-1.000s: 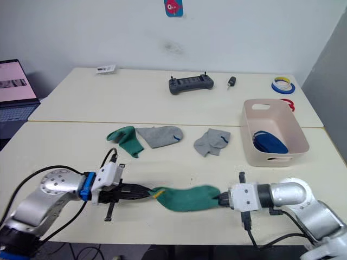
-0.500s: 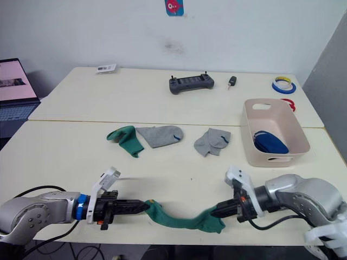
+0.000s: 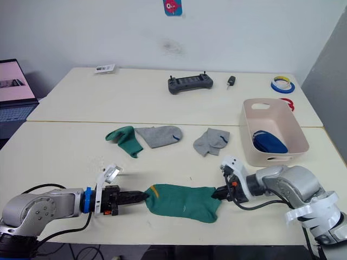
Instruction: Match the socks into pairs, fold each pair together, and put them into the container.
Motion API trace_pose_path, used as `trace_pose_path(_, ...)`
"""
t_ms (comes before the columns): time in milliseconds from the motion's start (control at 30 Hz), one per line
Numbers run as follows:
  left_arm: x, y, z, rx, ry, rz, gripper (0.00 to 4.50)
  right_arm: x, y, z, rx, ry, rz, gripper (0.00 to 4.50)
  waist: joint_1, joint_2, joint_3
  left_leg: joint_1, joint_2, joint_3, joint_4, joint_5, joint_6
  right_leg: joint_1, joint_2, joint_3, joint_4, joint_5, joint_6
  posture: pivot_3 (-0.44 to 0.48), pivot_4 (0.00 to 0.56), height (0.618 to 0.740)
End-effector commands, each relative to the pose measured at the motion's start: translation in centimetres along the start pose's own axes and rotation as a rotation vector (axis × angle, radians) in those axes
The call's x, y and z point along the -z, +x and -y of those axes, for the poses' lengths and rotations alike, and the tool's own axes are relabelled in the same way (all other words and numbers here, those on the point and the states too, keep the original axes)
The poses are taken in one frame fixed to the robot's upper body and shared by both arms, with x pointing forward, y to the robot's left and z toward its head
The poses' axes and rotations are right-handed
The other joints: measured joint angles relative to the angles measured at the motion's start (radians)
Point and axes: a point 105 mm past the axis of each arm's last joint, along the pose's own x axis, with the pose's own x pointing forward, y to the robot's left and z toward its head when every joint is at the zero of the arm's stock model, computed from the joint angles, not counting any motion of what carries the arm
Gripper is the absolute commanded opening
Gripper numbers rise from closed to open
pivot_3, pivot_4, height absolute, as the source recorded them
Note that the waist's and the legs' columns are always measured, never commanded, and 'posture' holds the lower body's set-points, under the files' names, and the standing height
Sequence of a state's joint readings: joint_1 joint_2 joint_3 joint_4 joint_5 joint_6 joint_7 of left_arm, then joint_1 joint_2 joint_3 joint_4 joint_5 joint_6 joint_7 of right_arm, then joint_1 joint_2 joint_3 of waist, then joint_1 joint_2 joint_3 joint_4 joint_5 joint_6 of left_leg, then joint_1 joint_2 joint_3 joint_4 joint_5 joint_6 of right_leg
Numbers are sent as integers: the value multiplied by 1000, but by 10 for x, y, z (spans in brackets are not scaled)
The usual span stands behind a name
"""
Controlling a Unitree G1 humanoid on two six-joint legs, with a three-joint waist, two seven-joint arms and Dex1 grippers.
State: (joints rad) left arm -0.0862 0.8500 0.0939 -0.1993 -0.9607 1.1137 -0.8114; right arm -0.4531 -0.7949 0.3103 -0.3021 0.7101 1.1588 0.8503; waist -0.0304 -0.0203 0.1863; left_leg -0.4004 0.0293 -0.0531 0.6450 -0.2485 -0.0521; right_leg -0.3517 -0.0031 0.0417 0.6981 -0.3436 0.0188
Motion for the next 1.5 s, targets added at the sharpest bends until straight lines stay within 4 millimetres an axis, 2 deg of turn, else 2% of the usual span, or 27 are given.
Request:
trace_pose_path(33,-4,-3,4,-8,23,13,0,-10,-5,-1,4,-57,33,695,0,0,0,0,0,0,0,0,0,0,0,0,0,0,0,0,150,740)
trace_pose_path(167,-5,0,4,-10,34,15,0,-10,-16,9,58,-85,37,2071,0,0,0,0,0,0,0,0,0,0,0,0,0,0,0,0,150,740)
trace_pose_path(400,-6,-2,0,-37,32,29,0,-18,-42,29,164,-269,89,4458,0,0,0,0,0,0,0,0,0,0,0,0,0,0,0,0,150,740)
trace_pose_path(600,-7,-4,-2,-60,27,55,0,-26,-44,14,131,-400,153,4458,0,0,0,0,0,1,0,0,0,0,0,0,0,0,0,0,150,740)
trace_pose_path(733,-6,-6,-4,-86,22,68,0,-27,-43,11,143,-463,164,4458,0,0,0,0,0,0,0,0,0,0,0,0,0,0,0,0,150,740)
trace_pose_path(1100,0,-11,-9,-136,-3,125,0,-33,-40,3,145,-528,196,4458,0,0,0,0,0,0,0,0,0,0,-1,0,0,0,0,0,150,740)
trace_pose_path(1133,0,-11,-8,-132,10,128,427,-33,-40,2,143,-529,197,4500,0,0,0,0,0,0,0,0,0,0,-1,0,0,0,0,0,150,740)
trace_pose_path(1200,-3,-11,-6,-123,35,145,861,-33,-40,2,142,-531,198,4500,0,0,0,0,0,0,0,0,0,0,-1,0,0,0,0,0,150,740)
trace_pose_path(1333,-9,-15,-5,-127,90,169,2140,-33,-40,1,140,-535,198,4500,1,0,0,0,0,0,0,0,0,1,-1,0,0,0,0,0,150,740)
trace_pose_path(1500,-9,-30,-6,-139,125,177,3760,-34,-44,1,152,-557,208,4500,1,0,0,0,0,0,0,0,0,0,-1,0,-1,0,0,0,150,740)
